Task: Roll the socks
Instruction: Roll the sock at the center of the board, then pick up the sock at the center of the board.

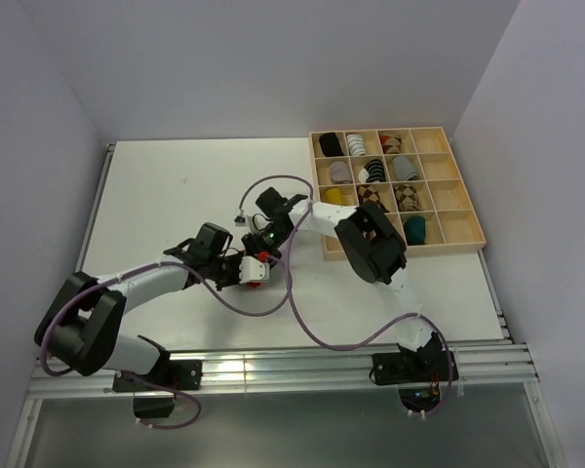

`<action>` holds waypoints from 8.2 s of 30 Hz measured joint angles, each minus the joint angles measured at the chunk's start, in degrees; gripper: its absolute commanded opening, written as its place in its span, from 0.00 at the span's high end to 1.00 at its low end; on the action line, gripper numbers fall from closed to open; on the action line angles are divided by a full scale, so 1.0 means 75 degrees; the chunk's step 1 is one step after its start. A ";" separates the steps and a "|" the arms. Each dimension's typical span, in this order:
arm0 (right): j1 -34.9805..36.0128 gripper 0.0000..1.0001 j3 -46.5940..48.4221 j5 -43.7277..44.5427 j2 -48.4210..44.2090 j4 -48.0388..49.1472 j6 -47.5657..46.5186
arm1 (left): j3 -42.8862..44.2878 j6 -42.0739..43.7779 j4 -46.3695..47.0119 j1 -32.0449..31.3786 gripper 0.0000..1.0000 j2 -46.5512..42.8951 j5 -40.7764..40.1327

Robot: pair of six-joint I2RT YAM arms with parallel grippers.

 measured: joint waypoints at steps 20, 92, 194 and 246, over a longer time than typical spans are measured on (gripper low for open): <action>-0.1008 0.59 -0.5694 0.3972 -0.5604 0.4237 0.2763 | 0.3450 0.0274 -0.3966 0.1174 1.00 0.2853 0.2174; 0.2669 1.00 -0.4083 0.7458 -0.3261 0.4616 -0.0787 | 0.6767 -0.0213 -0.7807 0.1539 0.70 0.5633 0.2841; -0.1148 0.54 -0.3963 0.4092 -0.4453 0.3153 0.2579 | 0.1839 0.0175 -0.1233 0.0067 1.00 0.1629 0.0621; 0.3681 0.47 -0.5289 0.8548 -0.5062 0.4412 -0.0796 | 0.5508 -0.0443 -0.8492 0.0723 1.00 0.5770 0.2643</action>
